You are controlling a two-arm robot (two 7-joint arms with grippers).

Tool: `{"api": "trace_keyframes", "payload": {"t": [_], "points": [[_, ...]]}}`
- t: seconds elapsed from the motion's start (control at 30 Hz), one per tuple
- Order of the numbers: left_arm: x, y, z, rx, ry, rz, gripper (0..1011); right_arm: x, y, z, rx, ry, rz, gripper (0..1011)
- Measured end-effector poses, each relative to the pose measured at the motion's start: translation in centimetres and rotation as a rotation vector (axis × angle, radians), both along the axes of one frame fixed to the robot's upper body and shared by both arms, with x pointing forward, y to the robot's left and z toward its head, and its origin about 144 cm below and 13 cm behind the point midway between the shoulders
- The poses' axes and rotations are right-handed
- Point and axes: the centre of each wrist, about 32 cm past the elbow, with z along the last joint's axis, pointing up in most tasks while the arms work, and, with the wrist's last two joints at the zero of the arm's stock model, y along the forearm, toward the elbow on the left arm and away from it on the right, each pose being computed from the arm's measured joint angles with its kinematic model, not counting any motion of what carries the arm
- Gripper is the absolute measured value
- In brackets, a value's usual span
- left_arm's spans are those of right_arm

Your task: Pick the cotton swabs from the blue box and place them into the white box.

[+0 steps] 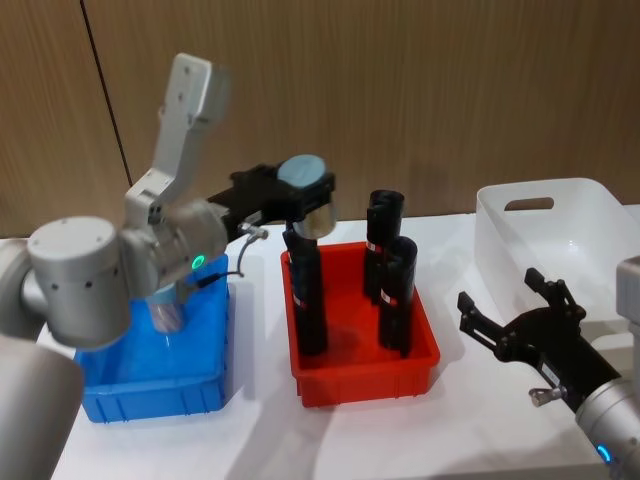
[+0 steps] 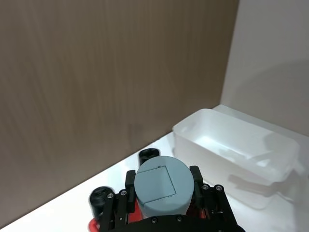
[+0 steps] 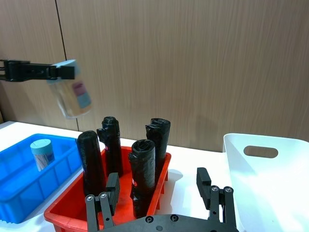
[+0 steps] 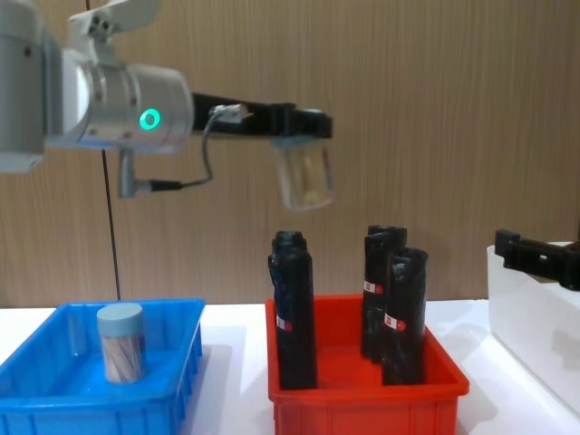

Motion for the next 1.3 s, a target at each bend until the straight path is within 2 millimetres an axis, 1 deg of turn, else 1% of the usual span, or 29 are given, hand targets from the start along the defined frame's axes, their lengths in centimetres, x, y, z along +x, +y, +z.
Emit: {"api": "trace_keyframes", "payload": {"t": [0.17, 0.63, 0.97, 1.3], "points": [[1.4, -1.1, 1.3, -0.004, 0.050, -0.076, 670, 0.0, 0.0, 0.0, 0.000, 0.000, 0.000, 1002], [4.2, -3.4, 2.9, 0.015, 0.134, -0.207, 670, 0.0, 0.0, 0.0, 0.000, 0.000, 0.000, 1002], [5.3, -4.6, 3.5, 0.035, 0.154, -0.262, 670, 0.0, 0.0, 0.0, 0.000, 0.000, 0.000, 1002], [5.7, -5.0, 3.8, 0.044, 0.163, -0.287, 670, 0.0, 0.0, 0.0, 0.000, 0.000, 0.000, 1002]]}}
